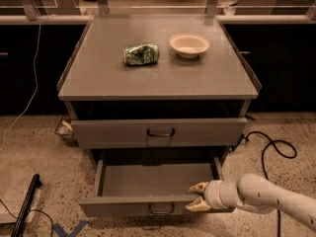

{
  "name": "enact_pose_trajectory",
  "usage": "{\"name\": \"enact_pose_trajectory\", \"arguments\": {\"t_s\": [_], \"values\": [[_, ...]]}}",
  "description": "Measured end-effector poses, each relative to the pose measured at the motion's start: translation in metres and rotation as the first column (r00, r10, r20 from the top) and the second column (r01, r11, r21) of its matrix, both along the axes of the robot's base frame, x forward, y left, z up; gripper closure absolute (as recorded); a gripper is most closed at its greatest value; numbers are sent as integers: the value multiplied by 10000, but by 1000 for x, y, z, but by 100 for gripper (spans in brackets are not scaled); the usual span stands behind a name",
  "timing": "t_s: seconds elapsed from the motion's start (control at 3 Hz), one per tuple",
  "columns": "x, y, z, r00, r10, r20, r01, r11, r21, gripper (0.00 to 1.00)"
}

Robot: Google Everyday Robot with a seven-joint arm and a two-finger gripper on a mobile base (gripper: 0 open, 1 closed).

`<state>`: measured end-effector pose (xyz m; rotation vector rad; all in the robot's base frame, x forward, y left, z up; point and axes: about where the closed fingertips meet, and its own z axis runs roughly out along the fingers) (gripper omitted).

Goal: Open middle drawer

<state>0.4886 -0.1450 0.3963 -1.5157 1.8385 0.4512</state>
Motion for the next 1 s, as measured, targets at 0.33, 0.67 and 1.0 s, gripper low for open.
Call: {"name": "enact_pose_trajectory", "arguments": {"t_s": [0.33,0.67,1.0], "values": [[-10,6,12,9997,141,220,-145,9998,168,100],[-21,1,14,9996,27,268,-34,9997,255,100],[-21,1,13,9996,27,267,-34,9997,255,82]]}}
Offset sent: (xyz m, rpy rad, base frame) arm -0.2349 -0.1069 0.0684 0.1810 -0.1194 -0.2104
